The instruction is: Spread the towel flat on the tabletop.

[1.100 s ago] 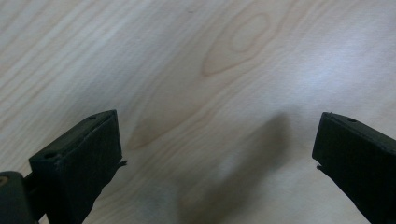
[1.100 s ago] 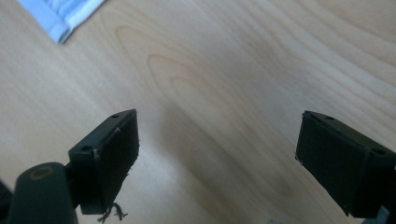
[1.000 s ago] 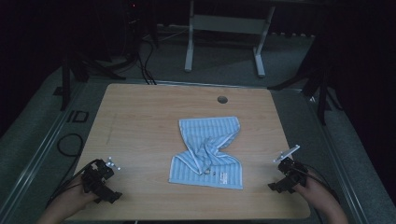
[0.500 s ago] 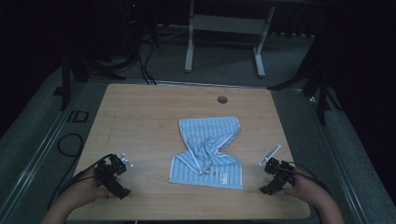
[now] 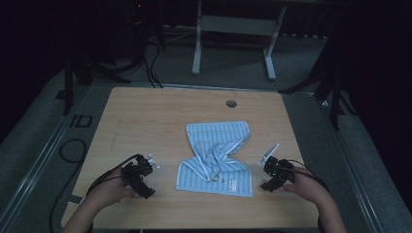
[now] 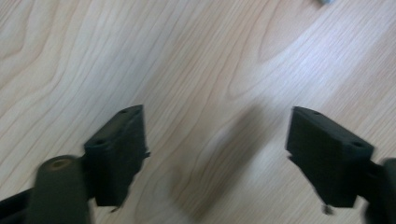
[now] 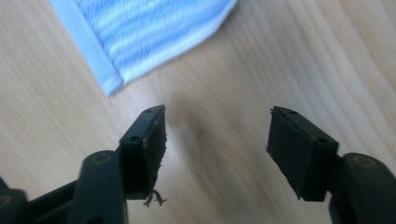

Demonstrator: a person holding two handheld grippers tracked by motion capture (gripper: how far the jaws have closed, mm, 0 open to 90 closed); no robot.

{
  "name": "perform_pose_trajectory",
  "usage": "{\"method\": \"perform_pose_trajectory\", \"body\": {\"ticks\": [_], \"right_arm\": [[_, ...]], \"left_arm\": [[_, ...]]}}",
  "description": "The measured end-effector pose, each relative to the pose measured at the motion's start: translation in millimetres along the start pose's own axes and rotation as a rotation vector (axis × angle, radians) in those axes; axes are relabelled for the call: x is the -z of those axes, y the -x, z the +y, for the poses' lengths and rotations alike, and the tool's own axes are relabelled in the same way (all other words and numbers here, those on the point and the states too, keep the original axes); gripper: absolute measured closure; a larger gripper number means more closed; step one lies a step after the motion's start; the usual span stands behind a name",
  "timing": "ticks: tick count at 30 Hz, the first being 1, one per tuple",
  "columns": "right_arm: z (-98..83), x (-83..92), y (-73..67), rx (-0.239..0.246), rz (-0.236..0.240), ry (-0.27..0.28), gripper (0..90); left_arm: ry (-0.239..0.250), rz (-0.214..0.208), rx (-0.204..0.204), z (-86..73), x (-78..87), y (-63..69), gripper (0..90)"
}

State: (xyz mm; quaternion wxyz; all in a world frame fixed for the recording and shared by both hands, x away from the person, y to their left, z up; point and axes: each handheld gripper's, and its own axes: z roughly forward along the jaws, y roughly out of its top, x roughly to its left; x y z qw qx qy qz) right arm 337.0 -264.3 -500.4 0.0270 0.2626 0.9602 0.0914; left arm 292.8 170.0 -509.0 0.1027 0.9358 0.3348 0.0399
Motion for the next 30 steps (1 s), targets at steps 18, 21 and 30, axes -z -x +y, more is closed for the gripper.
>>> {"method": "perform_pose_trajectory", "body": {"ticks": [18, 21, 30], "right_arm": [[61.1, 2.5, 0.9, 0.111, -0.032, 0.041, 53.5], [69.9, 1.8, 0.9, 0.121, -0.034, 0.040, 54.4], [110.6, -6.0, -9.7, 0.182, -0.008, 0.053, 56.9]], "left_arm": [[-0.020, -0.028, -0.206, 71.1, -19.3, 43.1, 32.5], [-0.012, -0.025, -0.221, 86.2, -24.1, 50.8, 32.9], [0.041, -0.013, -0.278, 130.9, -30.3, 74.9, 33.4]]}}
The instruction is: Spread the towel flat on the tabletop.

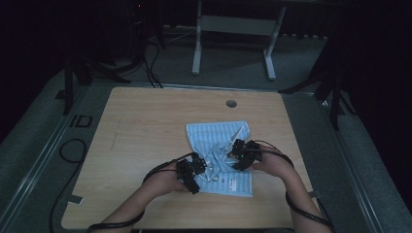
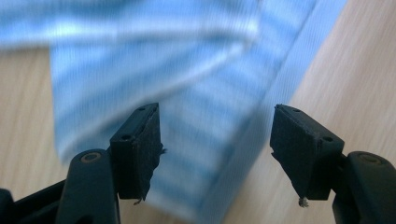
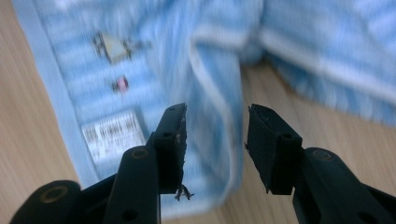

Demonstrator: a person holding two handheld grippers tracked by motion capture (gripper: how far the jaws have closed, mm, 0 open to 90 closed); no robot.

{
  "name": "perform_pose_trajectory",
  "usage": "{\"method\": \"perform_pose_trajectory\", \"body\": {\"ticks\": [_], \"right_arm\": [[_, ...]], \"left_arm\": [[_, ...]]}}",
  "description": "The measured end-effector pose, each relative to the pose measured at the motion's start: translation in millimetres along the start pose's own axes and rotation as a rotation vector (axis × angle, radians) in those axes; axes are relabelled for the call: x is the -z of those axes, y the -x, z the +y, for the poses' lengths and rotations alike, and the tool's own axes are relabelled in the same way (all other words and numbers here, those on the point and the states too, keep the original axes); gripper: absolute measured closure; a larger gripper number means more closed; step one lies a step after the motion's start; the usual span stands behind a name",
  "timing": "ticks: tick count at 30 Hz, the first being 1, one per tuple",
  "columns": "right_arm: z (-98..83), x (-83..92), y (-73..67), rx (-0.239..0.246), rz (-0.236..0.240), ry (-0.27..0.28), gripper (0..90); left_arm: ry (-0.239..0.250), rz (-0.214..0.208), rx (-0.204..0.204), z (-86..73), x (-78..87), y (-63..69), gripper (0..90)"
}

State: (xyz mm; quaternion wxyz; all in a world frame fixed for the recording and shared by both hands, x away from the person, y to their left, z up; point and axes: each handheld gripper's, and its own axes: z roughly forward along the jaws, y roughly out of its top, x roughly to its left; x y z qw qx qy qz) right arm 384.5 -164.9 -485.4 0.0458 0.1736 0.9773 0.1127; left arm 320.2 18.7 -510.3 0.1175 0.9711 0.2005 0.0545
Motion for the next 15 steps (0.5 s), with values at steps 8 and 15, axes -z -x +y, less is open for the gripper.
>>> {"method": "perform_pose_trajectory", "body": {"ticks": [8, 15], "right_arm": [[14.2, -12.5, 0.0, -0.010, 0.045, 0.037, 59.8], [10.8, -11.2, 6.7, -0.049, 0.068, 0.074, 83.5]], "left_arm": [[0.054, 0.061, 0.001, 23.7, -11.3, -0.9, 36.9], [0.101, 0.072, 0.023, 34.1, -18.1, -3.6, 54.4]]}}
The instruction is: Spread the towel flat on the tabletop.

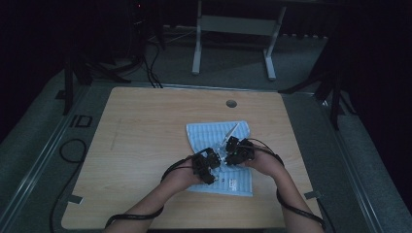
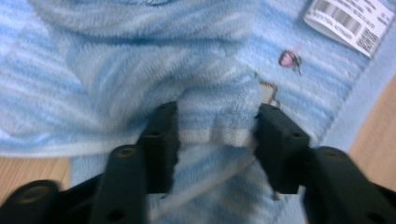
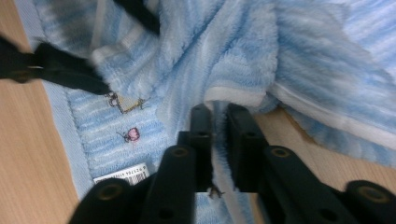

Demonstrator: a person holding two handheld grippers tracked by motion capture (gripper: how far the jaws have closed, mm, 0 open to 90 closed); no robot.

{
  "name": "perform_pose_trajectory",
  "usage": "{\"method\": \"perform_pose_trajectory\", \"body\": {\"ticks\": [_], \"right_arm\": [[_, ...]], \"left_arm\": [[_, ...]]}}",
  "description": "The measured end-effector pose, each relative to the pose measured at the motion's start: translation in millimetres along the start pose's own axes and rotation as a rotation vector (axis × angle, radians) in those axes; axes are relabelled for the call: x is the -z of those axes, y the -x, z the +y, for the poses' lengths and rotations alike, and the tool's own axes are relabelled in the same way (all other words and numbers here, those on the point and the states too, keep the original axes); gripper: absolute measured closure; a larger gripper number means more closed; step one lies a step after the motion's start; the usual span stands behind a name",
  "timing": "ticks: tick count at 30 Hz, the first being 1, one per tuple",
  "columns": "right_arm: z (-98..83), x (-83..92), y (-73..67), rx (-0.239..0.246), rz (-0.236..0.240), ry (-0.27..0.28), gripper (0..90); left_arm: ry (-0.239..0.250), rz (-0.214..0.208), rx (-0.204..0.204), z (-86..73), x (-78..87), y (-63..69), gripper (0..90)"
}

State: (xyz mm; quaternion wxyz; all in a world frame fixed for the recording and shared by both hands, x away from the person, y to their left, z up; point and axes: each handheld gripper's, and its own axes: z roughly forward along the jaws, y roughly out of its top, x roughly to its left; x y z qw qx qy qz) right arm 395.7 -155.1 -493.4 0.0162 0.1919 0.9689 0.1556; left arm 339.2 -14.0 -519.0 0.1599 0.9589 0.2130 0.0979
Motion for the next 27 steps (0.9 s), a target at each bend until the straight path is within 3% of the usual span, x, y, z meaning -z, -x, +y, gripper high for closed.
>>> {"method": "perform_pose_trajectory", "body": {"ticks": [2, 4, 9, 15, 17, 19, 24, 27], "right_arm": [[-2.0, 3.3, 0.6, 0.004, -0.016, 0.011, 84.8], [-5.2, 7.8, 1.0, 0.013, -0.027, 0.025, 85.2], [-14.1, 21.1, 3.9, -0.007, -0.045, 0.047, 85.3], [-26.7, 34.9, 11.4, -0.042, -0.080, 0.064, 85.2], [-31.5, 38.5, 14.3, -0.054, -0.094, 0.068, 85.3], [-35.3, 40.9, 16.6, -0.057, -0.101, 0.068, 85.3], [-45.5, 46.3, 23.7, -0.094, -0.124, 0.061, 85.3], [-51.8, 48.9, 28.3, -0.115, -0.129, 0.060, 85.4]], "left_arm": [[0.022, 0.009, 0.002, 0.7, 1.3, -0.6, 74.5], [0.019, 0.016, -0.008, 0.8, 5.7, -0.8, 83.3], [0.053, 0.036, 0.015, -3.3, 24.0, -0.3, 84.7], [0.089, -0.004, 0.047, -13.0, 49.0, -6.3, 84.8], [0.083, 0.022, 0.049, -16.6, 56.3, -9.9, 84.8], [0.083, 0.021, 0.061, -19.8, 60.9, -15.4, 84.8], [0.110, 0.059, 0.144, -31.5, 70.9, -36.8, 84.7], [0.127, 0.103, 0.189, -37.9, 75.2, -50.6, 84.6]]}}
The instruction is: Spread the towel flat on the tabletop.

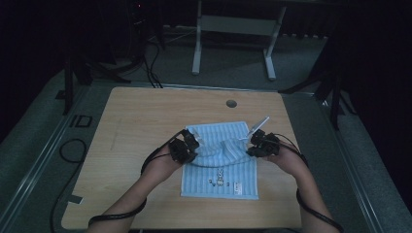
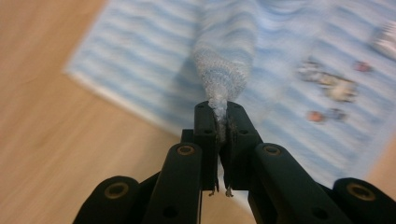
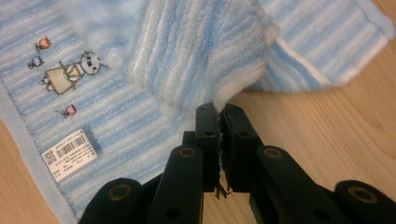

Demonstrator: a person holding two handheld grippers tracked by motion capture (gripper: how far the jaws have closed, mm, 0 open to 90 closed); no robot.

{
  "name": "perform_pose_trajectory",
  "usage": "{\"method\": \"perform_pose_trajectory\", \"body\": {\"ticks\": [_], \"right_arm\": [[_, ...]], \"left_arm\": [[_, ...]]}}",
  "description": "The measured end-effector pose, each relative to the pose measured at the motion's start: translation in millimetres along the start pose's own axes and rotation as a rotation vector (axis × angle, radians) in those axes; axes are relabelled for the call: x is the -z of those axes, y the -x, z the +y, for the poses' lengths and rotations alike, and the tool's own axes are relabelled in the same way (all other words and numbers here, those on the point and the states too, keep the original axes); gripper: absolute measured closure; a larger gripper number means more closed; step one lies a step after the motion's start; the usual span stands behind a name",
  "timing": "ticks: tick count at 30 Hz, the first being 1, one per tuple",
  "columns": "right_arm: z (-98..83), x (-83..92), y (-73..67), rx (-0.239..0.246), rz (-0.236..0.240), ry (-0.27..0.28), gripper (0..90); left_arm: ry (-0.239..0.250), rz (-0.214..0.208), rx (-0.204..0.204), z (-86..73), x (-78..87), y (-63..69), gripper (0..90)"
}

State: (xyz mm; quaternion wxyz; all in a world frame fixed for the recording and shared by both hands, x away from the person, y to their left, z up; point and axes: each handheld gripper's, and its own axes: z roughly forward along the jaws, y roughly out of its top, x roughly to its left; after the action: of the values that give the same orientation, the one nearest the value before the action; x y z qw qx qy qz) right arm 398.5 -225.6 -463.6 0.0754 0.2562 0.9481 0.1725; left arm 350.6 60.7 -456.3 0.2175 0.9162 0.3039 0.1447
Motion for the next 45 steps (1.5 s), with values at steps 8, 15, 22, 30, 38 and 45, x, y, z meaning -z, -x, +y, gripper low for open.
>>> {"method": "perform_pose_trajectory", "body": {"ticks": [8, 15, 22, 30, 38, 45], "right_arm": [[-4.9, 2.9, 9.1, -0.046, 0.001, 0.027, 85.4], [-7.0, -5.7, 19.4, -0.132, -0.091, -0.006, 64.0], [-14.3, 8.8, 0.9, -0.094, -0.067, 0.044, 64.8], [-23.6, -15.5, -32.0, -0.011, -0.012, 0.036, 71.4], [-1.1, -23.0, -11.5, -0.082, -0.042, 0.133, 71.9], [29.2, -31.6, 8.1, -0.128, -0.069, 0.163, 86.9]], "left_arm": [[0.005, 0.084, 0.105, 5.3, -13.1, -40.8, 84.6], [0.011, 0.114, 0.154, 0.8, -25.9, -46.4, 55.2], [0.034, 0.071, 0.116, -9.0, -11.8, -26.8, 45.9], [-0.013, -0.095, -0.001, -24.0, -35.9, 24.4, 45.9], [0.003, -0.083, 0.027, -12.0, -58.8, 8.4, 45.9], [-0.011, -0.050, 0.063, 3.6, -75.1, -7.5, 45.9]]}}
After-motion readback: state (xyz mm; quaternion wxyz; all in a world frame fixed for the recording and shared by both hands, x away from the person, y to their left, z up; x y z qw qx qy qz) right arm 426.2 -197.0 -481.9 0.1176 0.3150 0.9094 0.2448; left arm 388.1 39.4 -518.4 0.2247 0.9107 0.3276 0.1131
